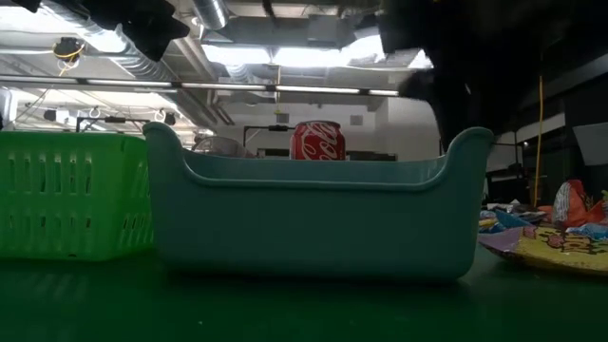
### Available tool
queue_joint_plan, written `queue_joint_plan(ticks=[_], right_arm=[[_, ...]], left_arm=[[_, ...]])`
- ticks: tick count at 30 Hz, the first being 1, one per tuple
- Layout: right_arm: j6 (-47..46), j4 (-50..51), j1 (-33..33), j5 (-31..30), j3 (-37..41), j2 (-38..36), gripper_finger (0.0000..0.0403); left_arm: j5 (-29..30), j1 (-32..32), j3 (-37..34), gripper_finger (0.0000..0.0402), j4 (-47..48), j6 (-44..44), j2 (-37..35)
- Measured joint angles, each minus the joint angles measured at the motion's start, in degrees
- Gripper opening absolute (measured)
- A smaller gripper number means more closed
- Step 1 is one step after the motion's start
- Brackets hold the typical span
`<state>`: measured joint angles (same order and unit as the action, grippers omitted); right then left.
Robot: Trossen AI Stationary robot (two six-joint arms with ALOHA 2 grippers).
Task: Sort candy
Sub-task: Put the blue candy into the green bin
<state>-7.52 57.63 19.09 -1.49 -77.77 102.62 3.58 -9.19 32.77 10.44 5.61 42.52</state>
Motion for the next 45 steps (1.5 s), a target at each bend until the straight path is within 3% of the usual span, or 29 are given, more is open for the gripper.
queue_joint_plan(ticks=[14,32,36,45], right_arm=[[-4.13,-14.27,0.02,-1.54,15.32,0.01,0.0142],[-4.18,-18.80,0.00,-0.42,17.50,-0.06,0.0141],[-4.18,-18.87,0.02,-0.31,17.50,-0.06,0.0118],[-4.18,-18.87,0.02,-0.47,17.50,-0.04,0.0021]], left_arm=[[0.21,0.00,-0.02,0.0144,-0.02,-0.01,0.00],[0.21,-0.01,-0.02,0.0144,-0.04,-0.01,0.00],[0.21,-0.02,-0.02,0.0144,-0.04,-0.01,0.00],[0.21,-0.02,-0.02,0.0144,-0.02,-0.01,0.00]])
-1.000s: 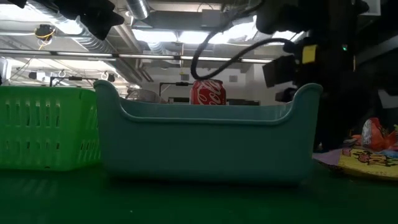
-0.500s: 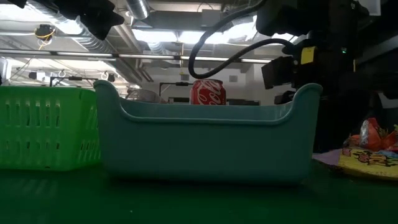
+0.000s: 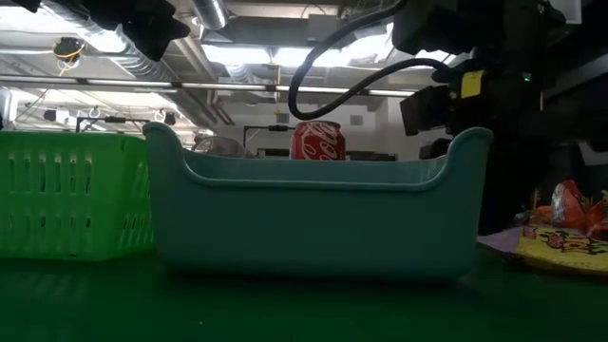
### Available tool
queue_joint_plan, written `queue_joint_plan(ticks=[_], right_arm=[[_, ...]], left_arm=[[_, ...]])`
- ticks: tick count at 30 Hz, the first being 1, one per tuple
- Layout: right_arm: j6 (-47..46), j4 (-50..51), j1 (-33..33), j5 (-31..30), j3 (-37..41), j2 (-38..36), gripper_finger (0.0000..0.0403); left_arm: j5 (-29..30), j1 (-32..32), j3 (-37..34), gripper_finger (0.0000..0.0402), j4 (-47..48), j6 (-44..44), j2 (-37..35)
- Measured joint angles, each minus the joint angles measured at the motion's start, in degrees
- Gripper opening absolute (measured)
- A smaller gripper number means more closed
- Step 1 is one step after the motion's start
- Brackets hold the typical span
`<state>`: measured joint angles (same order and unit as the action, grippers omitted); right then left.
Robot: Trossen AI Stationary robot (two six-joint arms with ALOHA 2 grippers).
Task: Sort candy
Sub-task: Put the blue candy into the green bin
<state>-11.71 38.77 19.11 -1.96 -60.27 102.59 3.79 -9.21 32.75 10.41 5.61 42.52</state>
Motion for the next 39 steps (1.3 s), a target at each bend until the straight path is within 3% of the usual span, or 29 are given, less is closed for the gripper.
queue_joint_plan(ticks=[10,23,34,39], right_arm=[[-2.02,0.85,0.04,1.01,0.15,-0.77,0.0009],[-6.30,8.67,0.04,-0.56,0.15,-9.97,0.0004],[-6.47,6.53,0.00,-5.90,0.07,-16.95,0.0002],[-5.98,0.57,0.00,-9.81,0.07,-20.31,0.0002]], left_arm=[[0.00,0.00,0.00,0.0144,0.00,0.00,0.00],[0.01,0.00,-0.02,0.0143,-2.42,0.00,0.39],[0.13,0.00,-0.07,0.0143,-18.94,-0.17,10.49],[0.13,0.00,-0.07,0.0143,-25.43,-0.18,16.22]])
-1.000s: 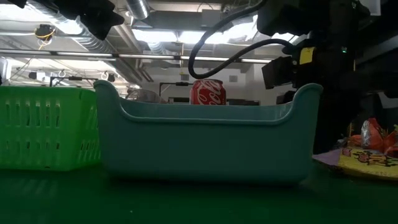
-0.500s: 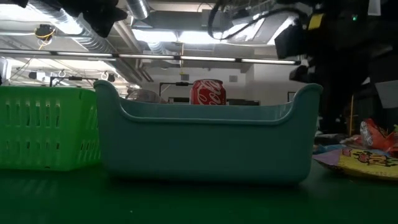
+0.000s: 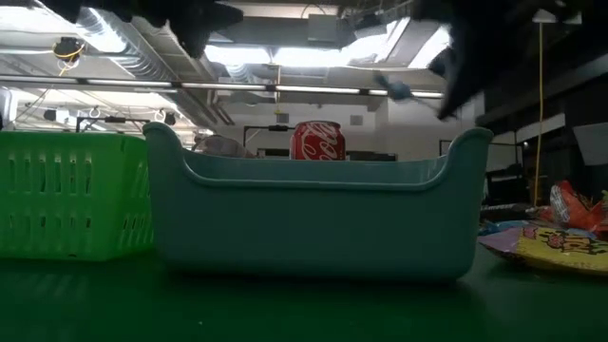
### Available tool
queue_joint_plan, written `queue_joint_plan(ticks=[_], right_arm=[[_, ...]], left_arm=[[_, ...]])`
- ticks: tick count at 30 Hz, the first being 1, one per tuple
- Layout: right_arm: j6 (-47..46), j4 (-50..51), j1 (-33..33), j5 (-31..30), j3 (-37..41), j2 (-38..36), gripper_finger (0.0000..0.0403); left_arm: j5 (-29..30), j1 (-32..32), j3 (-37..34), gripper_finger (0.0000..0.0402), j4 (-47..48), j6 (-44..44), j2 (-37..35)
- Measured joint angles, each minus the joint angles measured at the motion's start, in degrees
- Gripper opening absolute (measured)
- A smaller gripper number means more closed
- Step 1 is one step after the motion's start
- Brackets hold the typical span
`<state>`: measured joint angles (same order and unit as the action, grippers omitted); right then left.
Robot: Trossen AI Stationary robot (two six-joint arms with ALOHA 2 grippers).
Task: Sort candy
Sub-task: Put the blue candy into the green bin
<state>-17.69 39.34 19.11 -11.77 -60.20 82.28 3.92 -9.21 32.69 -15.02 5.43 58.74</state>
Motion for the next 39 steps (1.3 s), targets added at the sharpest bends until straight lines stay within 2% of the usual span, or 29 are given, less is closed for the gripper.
queue_joint_plan(ticks=[11,14,20,28,34,39], right_arm=[[9.76,-25.80,-0.51,-12.11,-0.02,-0.70,0.0002],[14.34,-32.97,-1.32,-13.19,-0.02,-0.70,0.0002],[20.40,-43.40,-3.50,-10.87,-0.04,0.04,0.0003],[22.56,-55.12,-7.46,-3.13,-0.04,3.62,0.0003],[22.61,-63.15,-9.14,1.48,-0.04,6.70,0.0003],[22.92,-65.98,-9.14,1.92,-0.13,7.82,0.0003]], left_arm=[[0.02,0.00,0.00,0.0143,-14.95,-4.77,8.57],[-0.02,0.02,0.00,0.0143,-16.91,-5.11,9.31],[0.41,0.02,0.00,0.0144,-20.98,-6.13,9.35],[3.40,0.09,0.02,0.0144,-28.43,-10.56,9.35],[5.88,0.09,0.07,0.0144,-28.53,-10.66,9.35],[5.90,0.09,0.04,0.0144,-28.79,-10.62,9.35]])
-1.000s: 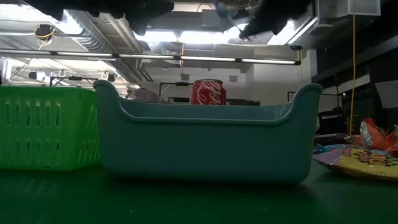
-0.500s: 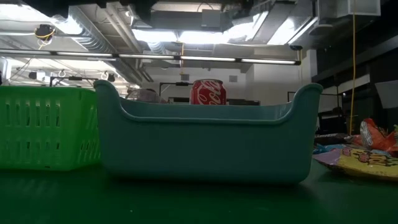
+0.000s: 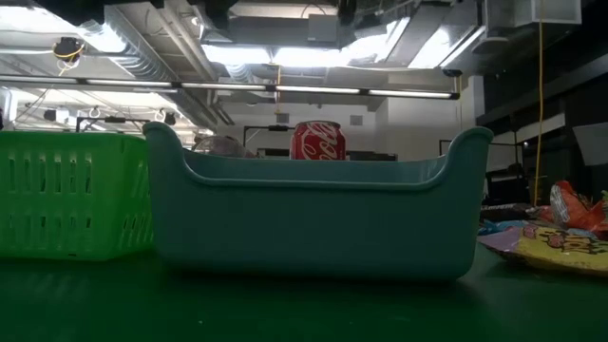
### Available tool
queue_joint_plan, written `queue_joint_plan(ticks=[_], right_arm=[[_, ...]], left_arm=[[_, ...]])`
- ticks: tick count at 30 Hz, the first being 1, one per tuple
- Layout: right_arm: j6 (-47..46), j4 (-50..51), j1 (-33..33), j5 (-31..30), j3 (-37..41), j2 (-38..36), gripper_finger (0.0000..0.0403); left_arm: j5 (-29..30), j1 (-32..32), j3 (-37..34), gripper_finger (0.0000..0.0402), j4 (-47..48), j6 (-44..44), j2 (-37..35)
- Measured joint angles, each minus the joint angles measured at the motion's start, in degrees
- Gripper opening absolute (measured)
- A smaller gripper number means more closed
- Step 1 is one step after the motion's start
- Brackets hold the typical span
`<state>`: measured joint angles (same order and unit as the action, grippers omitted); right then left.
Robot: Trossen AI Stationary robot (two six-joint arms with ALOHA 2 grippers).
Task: Sort candy
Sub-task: Put the blue candy into the green bin
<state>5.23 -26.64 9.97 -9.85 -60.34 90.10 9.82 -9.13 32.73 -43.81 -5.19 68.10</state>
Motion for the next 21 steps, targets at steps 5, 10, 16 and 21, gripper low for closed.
queue_joint_plan(ticks=[5,10,16,21], right_arm=[[0.78,-0.78,0.07,0.39,0.07,0.91,0.0003],[0.77,-2.22,0.07,0.35,0.07,1.36,0.0003],[1.05,-4.03,0.09,-0.60,0.07,1.34,0.0003],[1.07,-5.23,0.09,-0.74,0.05,1.82,0.0003]], left_arm=[[0.15,0.00,0.00,0.0138,-0.05,0.01,0.00],[0.15,0.00,0.02,0.0130,-0.36,0.02,0.00],[-0.31,0.00,0.01,0.0123,-0.64,0.04,0.00],[-0.37,0.00,0.01,0.0115,-0.72,0.04,0.00]])
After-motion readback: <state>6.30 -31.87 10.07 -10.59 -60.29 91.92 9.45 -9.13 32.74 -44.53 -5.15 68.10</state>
